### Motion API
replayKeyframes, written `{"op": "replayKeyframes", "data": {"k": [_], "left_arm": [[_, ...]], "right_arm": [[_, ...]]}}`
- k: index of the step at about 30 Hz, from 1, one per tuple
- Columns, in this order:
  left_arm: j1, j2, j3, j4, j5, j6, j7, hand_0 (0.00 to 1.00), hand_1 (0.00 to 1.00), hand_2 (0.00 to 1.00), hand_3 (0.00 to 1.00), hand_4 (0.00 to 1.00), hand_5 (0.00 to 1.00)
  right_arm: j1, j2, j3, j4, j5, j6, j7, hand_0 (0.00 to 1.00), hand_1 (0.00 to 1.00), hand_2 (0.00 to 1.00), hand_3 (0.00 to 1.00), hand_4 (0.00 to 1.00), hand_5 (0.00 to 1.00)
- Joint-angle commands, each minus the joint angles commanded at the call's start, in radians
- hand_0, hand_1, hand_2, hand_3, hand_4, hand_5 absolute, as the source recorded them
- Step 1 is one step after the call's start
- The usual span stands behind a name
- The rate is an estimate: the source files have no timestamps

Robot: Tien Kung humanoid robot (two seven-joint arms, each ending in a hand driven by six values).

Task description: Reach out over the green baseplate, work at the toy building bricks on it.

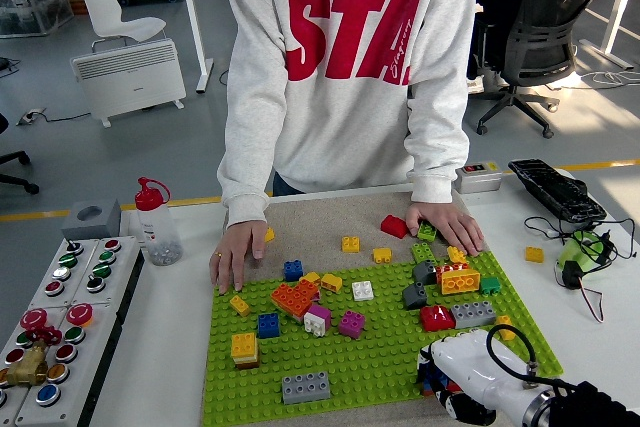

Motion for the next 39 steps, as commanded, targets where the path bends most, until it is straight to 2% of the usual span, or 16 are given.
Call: {"op": "replayKeyframes", "data": {"k": [12, 28, 39], "left_arm": [[-0.001, 0.000, 0.001, 0.000, -0.001, 0.000, -0.001, 0.690, 0.700, 0.686, 0.623, 0.360, 0.998], [-0.001, -0.001, 0.000, 0.000, -0.001, -0.001, 0.000, 0.690, 0.699, 0.685, 0.623, 0.360, 0.998], [0.000, -0.001, -0.003, 0.000, 0.004, -0.001, 0.001, 0.690, 0.699, 0.686, 0.624, 0.360, 0.998]], "right_arm": [[-0.006, -0.005, 0.049, 0.000, -0.009, -0.002, -0.003, 0.066, 0.290, 0.585, 0.551, 0.377, 0.106], [-0.001, 0.005, 0.007, -0.011, -0.002, -0.001, -0.003, 0.066, 0.289, 0.585, 0.550, 0.380, 0.109], [-0.005, 0.007, 0.016, -0.018, -0.003, -0.005, -0.002, 0.068, 0.290, 0.585, 0.550, 0.382, 0.111]]}}
